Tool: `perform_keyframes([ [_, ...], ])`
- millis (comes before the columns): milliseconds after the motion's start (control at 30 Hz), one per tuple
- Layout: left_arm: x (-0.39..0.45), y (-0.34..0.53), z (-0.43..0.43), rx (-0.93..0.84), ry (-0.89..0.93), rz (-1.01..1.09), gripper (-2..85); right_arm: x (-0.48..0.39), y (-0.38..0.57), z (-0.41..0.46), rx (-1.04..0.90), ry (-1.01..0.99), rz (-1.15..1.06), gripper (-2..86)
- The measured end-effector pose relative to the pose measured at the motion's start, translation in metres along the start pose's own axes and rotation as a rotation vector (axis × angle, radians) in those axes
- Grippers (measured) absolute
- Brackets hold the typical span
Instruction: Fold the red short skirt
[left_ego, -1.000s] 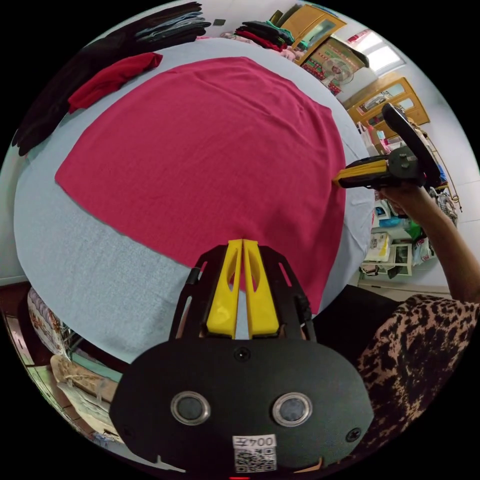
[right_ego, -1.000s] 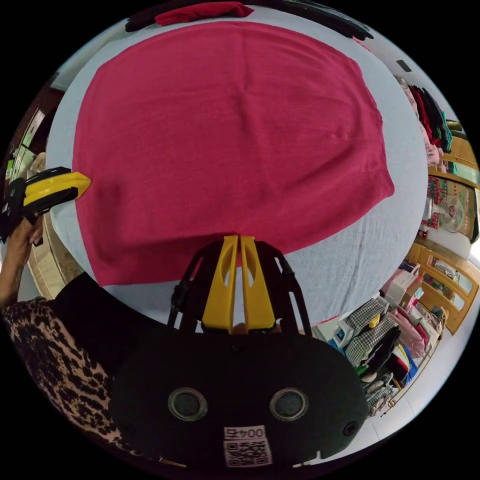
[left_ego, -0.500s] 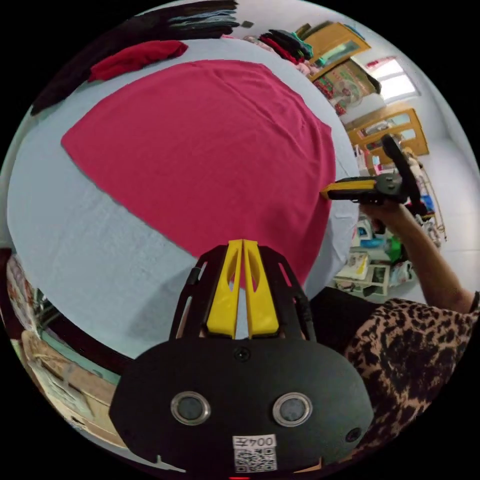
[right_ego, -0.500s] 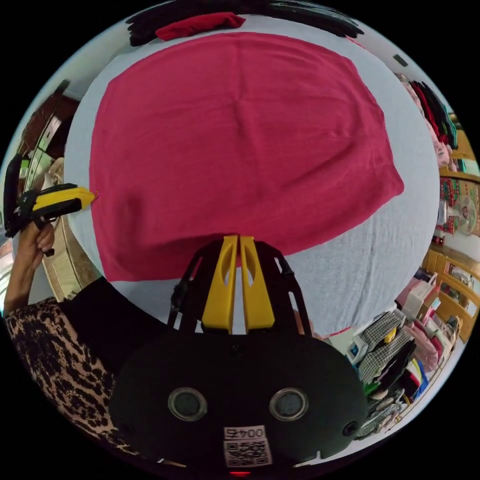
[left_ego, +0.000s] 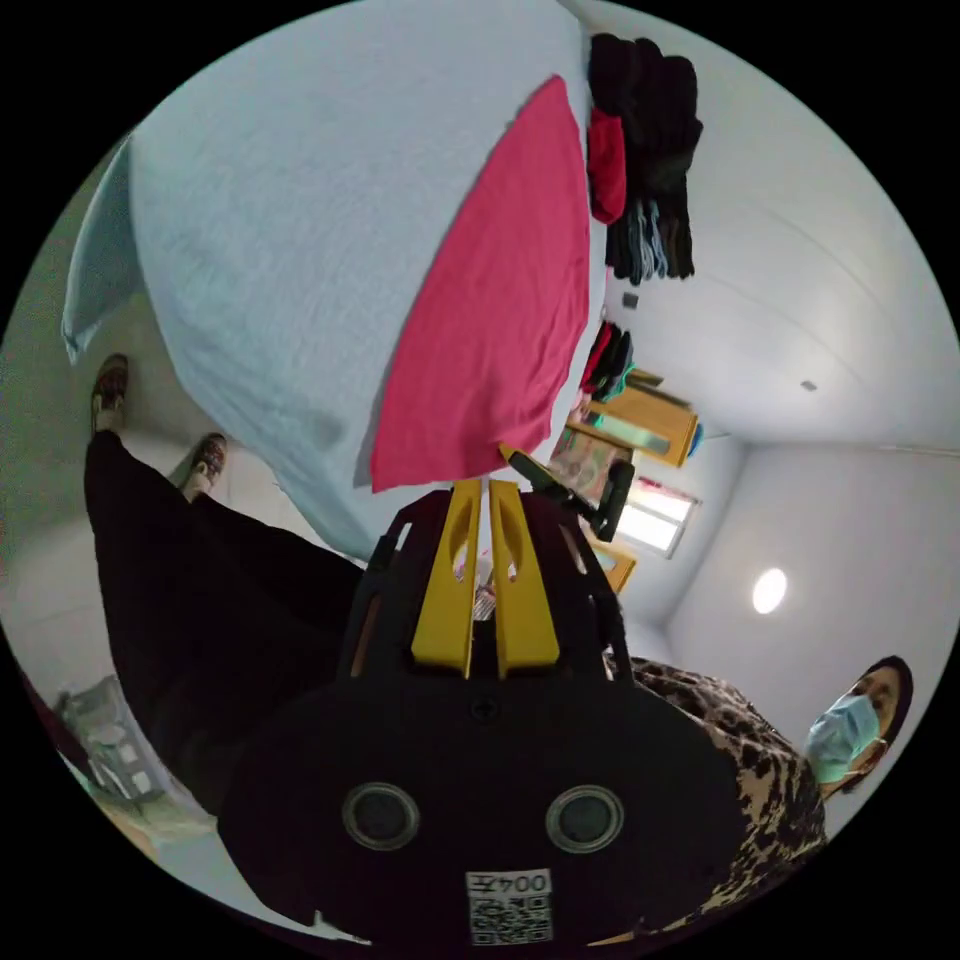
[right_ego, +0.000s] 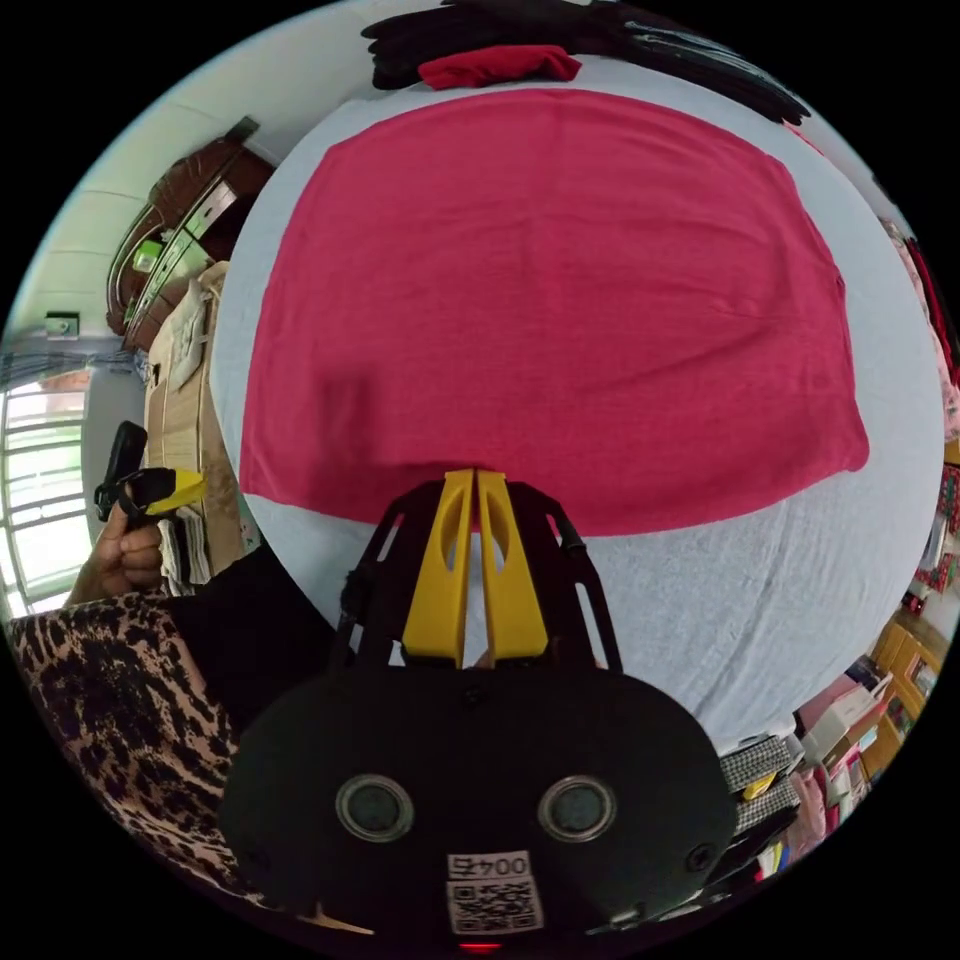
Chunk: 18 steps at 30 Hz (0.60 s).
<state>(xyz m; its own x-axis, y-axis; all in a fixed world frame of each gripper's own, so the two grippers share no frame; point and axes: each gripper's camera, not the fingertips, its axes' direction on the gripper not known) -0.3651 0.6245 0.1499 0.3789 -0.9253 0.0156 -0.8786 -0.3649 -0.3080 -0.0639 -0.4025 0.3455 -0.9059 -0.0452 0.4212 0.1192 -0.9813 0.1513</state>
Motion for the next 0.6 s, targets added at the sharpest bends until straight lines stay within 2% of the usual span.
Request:
perform_keyframes([
  [333, -0.062, 0.002, 0.006, 0.107, 0.189, -0.148, 8.0, 0.004, 0.020, -0.034, 0.008, 0.023, -0.066, -0.9],
  [600, -0.095, -0.017, 0.022, 0.144, 0.184, -0.222, 11.8, 0.023, 0.041, -0.065, 0.042, -0.037, -0.078, -0.9],
])
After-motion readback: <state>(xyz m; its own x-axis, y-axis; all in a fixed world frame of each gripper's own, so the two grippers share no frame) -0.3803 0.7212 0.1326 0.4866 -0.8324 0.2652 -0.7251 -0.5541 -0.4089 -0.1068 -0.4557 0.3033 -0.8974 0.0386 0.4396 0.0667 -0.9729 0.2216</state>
